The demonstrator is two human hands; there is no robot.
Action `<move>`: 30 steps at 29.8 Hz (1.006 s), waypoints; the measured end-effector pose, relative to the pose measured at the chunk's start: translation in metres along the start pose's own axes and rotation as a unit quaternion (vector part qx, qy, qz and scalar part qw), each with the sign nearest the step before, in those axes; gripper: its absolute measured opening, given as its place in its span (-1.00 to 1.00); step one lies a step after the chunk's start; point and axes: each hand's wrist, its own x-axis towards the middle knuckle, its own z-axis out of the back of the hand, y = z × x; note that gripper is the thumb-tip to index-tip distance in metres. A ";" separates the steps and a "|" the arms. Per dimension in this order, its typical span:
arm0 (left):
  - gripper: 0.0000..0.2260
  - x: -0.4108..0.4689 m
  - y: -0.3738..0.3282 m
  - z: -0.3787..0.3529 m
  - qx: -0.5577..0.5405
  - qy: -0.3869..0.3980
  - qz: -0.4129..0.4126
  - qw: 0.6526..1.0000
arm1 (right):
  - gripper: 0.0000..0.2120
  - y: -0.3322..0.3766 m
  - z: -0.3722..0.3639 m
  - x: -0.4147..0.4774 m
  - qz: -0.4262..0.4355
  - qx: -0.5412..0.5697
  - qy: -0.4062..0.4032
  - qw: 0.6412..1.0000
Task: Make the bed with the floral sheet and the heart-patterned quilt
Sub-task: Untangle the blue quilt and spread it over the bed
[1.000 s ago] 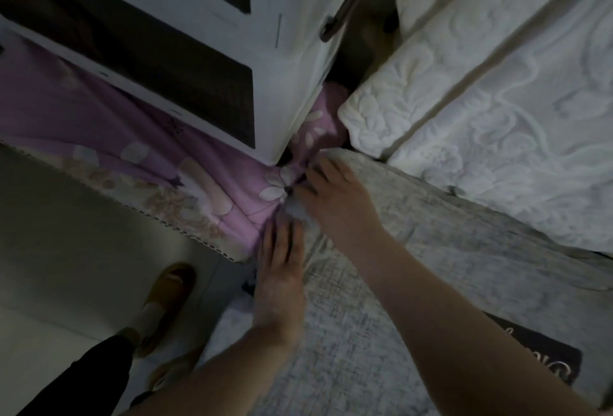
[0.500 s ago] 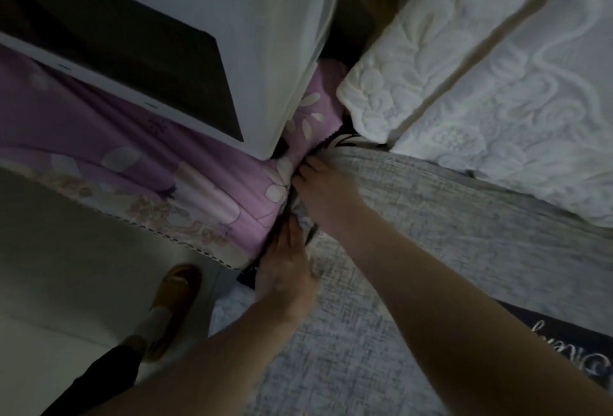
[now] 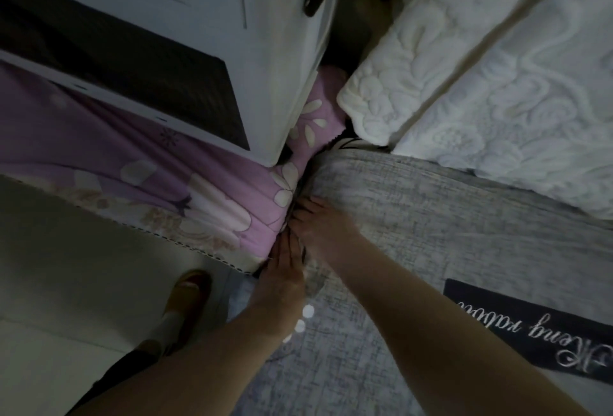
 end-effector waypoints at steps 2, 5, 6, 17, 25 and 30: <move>-0.60 -0.002 -0.007 0.005 0.014 -0.010 -0.010 1.000 | -0.84 0.011 0.015 0.005 -0.038 0.013 0.026 0.999; -0.62 -0.015 0.000 0.027 0.024 -0.101 -0.109 0.989 | -0.89 0.036 0.048 0.002 -0.083 0.016 0.018 0.996; -0.60 -0.016 0.005 0.036 0.021 -0.122 -0.141 0.982 | -0.84 0.039 0.054 0.000 -0.100 0.015 -0.004 0.995; -0.60 0.004 0.091 0.104 0.113 -0.044 -0.199 0.972 | -0.79 0.122 0.056 -0.004 -0.345 0.044 0.031 0.937; -0.79 0.025 0.097 0.105 0.155 -0.037 -0.310 0.937 | -0.85 0.132 0.030 -0.012 -0.386 0.104 -0.033 0.916; -0.80 -0.014 0.146 0.090 0.184 0.046 -0.369 0.910 | -0.92 0.170 0.024 -0.012 -0.327 0.113 -0.054 0.937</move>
